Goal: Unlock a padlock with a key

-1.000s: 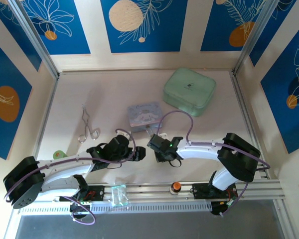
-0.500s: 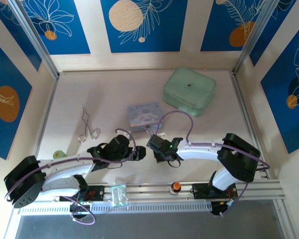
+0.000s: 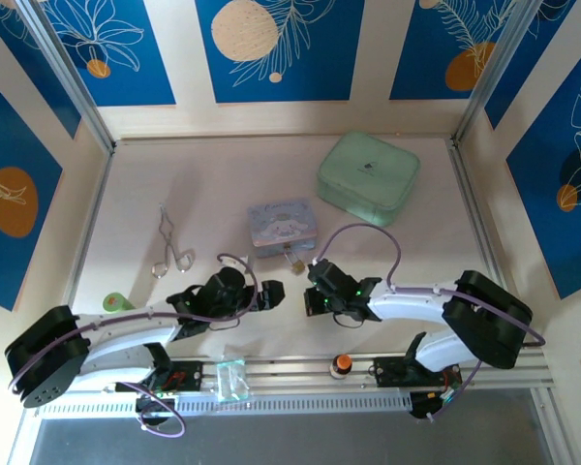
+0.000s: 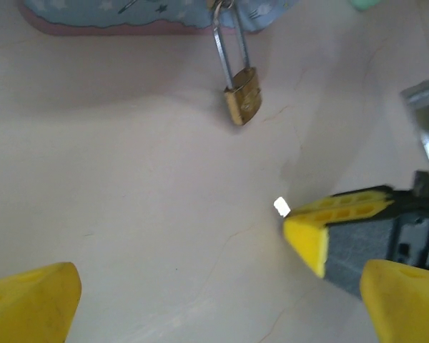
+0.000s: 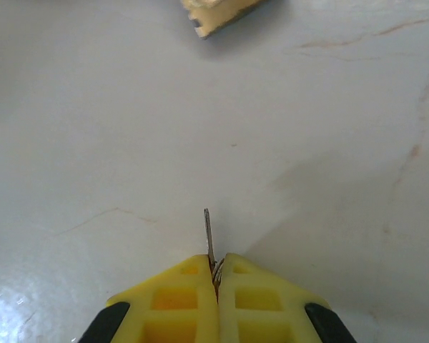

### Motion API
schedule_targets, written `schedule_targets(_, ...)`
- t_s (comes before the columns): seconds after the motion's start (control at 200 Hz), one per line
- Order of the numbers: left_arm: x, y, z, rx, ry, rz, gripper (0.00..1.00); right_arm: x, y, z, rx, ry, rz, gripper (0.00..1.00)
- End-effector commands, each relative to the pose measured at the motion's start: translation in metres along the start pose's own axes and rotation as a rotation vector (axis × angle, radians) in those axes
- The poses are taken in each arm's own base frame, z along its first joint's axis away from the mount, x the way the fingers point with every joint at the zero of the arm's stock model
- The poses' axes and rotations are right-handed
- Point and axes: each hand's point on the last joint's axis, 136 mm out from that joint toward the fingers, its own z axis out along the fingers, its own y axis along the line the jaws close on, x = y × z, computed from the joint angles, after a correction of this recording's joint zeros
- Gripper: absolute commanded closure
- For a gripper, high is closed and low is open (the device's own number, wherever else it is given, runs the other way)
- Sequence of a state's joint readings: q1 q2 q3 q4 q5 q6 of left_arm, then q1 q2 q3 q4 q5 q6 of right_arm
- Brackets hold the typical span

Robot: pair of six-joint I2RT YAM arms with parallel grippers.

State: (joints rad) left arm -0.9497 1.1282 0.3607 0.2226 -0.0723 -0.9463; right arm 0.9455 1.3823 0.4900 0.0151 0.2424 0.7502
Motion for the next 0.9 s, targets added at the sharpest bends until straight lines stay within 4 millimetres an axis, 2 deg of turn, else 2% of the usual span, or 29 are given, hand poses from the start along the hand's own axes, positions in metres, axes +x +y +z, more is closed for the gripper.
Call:
schedule_targets(0.0,-0.005,-0.028,0.004,0.13,-0.014,-0.076,0.01,0.015,0.038,-0.011,-0.239,0.066,-0.082,1.0)
schedule_targets(0.055,-0.004,-0.034,0.007,0.173,-0.012,-0.114,0.01,0.013,0.042,-0.019,-0.272,0.045,-0.112,1.0)
schedule_targets(0.19,-0.005,-0.052,0.011,0.255,-0.022,-0.144,0.12,0.007,0.049,-0.039,-0.343,-0.013,-0.157,1.0)
schedule_targets(0.285,-0.003,-0.059,0.012,0.258,-0.023,-0.152,0.26,0.004,0.053,-0.052,-0.402,-0.042,-0.154,1.0)
schedule_targets(0.33,-0.004,-0.066,0.01,0.283,-0.038,-0.156,0.28,0.004,0.055,-0.058,-0.424,-0.05,-0.152,1.0)
schedule_targets(0.395,-0.007,-0.079,0.004,0.333,-0.066,-0.157,0.4,0.002,0.056,-0.064,-0.449,-0.062,-0.133,1.0)
schedule_targets(0.51,-0.013,-0.097,-0.007,0.389,-0.1,-0.153,0.48,-0.005,0.064,-0.08,-0.539,-0.098,-0.098,1.0)
schedule_targets(0.61,-0.011,-0.094,-0.007,0.351,-0.083,-0.157,0.49,-0.011,0.069,-0.092,-0.573,-0.143,-0.093,1.0)
schedule_targets(0.71,-0.008,-0.09,-0.005,0.327,-0.067,-0.177,0.62,-0.015,0.073,-0.101,-0.61,-0.175,-0.085,1.0)
schedule_targets(0.895,-0.007,-0.102,-0.006,0.389,-0.057,-0.182,0.59,-0.016,0.075,-0.105,-0.629,-0.177,-0.082,1.0)
